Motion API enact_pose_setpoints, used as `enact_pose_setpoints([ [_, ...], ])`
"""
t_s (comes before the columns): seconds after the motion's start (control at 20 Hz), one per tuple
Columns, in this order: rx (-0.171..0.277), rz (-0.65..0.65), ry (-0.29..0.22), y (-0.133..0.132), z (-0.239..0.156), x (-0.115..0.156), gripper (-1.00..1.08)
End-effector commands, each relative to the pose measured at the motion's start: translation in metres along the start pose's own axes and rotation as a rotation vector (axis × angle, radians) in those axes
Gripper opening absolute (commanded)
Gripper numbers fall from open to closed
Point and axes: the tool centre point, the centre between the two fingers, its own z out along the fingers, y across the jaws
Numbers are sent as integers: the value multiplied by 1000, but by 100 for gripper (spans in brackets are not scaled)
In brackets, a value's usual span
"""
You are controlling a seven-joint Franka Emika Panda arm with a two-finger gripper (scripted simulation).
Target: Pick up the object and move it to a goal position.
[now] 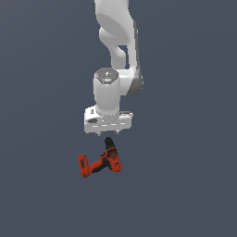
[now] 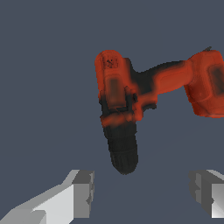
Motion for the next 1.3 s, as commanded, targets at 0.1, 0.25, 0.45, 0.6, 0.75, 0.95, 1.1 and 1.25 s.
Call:
enact_pose_setpoints([
  [0.1, -10, -103, 16, 0, 32, -4, 68],
  [0.25, -14, -156, 24, -1, 48, -7, 68],
  [0.45, -16, -206, 33, -2, 62, -10, 68],
  [0.6, -17, -227, 37, -3, 69, -12, 68],
  [0.75, -17, -234, 38, -3, 71, -12, 68],
  [0.95, -16, -229, 36, -3, 73, -12, 68],
  [1.1, -17, -231, 37, -3, 81, -12, 68],
  [1.25, -17, -233, 38, -3, 93, -12, 68],
])
